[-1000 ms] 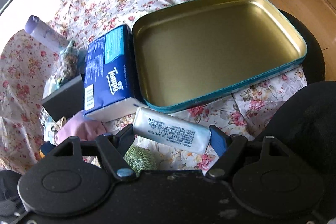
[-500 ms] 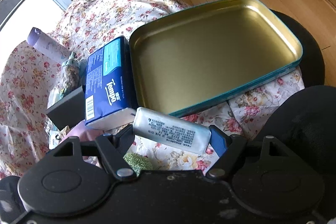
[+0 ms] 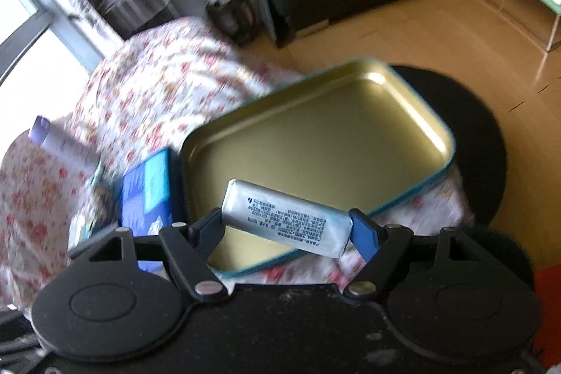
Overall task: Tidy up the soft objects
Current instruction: 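Carry the mask and tube over the gold tin and open both tools, then withdraw both tools from the tin back toward the item pile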
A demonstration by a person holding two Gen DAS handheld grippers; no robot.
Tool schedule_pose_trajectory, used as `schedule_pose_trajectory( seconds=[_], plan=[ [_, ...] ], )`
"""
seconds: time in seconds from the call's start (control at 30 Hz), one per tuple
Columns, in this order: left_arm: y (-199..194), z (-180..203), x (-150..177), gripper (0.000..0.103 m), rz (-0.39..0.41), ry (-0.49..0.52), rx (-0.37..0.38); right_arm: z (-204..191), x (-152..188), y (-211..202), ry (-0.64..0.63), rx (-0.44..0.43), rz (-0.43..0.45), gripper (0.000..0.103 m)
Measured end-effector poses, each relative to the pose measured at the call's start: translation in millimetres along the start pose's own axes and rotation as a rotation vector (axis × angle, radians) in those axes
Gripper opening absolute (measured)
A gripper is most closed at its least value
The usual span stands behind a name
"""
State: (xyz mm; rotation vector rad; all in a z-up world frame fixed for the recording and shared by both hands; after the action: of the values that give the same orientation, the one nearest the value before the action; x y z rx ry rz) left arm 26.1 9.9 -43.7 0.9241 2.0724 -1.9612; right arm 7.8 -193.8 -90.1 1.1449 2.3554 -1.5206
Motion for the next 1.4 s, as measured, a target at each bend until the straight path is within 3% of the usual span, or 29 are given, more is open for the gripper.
schedule_pose_trajectory(
  seconds=[0.13,0.3,0.43,0.67,0.73,0.77,0.87,1.0,1.07,1.4],
  plan=[
    [3,14,-34,0.031,0.056,-0.010,0.007,15,-22,-5,0.001,0.024,0.073,0.076],
    [21,30,-63,0.031,0.071,-0.040,0.027,34,-48,-3,-0.033,0.043,0.174,0.076],
    [35,37,-69,0.031,0.077,-0.062,0.033,48,-53,2,-0.078,0.072,0.247,0.076],
    [52,46,-68,0.034,0.045,-0.084,0.011,54,-49,2,-0.096,0.013,0.329,0.076],
    [57,47,-69,0.037,0.040,-0.091,0.006,57,-50,4,-0.077,-0.006,0.334,0.076],
    [58,47,-70,0.047,0.038,-0.092,0.000,62,-50,4,-0.057,0.002,0.326,0.076],
    [60,48,-72,0.061,0.055,-0.094,-0.025,72,-51,11,0.010,-0.006,0.294,0.076],
    [61,48,-69,0.062,0.055,-0.080,-0.033,82,-50,21,0.085,-0.010,0.247,0.077],
    [60,46,-66,0.062,0.053,-0.081,-0.038,83,-50,24,0.107,-0.013,0.240,0.084],
    [53,37,-57,0.062,0.055,-0.098,-0.050,82,-49,21,0.118,-0.006,0.276,0.091]
  ],
)
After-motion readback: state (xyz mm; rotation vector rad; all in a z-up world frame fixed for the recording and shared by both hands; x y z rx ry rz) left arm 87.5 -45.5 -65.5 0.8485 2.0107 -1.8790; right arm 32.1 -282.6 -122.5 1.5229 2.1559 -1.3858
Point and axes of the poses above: each gripper's, at about its wrist camera, not at the fingertips, and y roughly the way its jaws point, z to its right, x to its underside, the point moved 10 cm from there along y, roughly the way its jaws point, and after that the axes turned 12 degrees about -x, right-handed, at the moved point
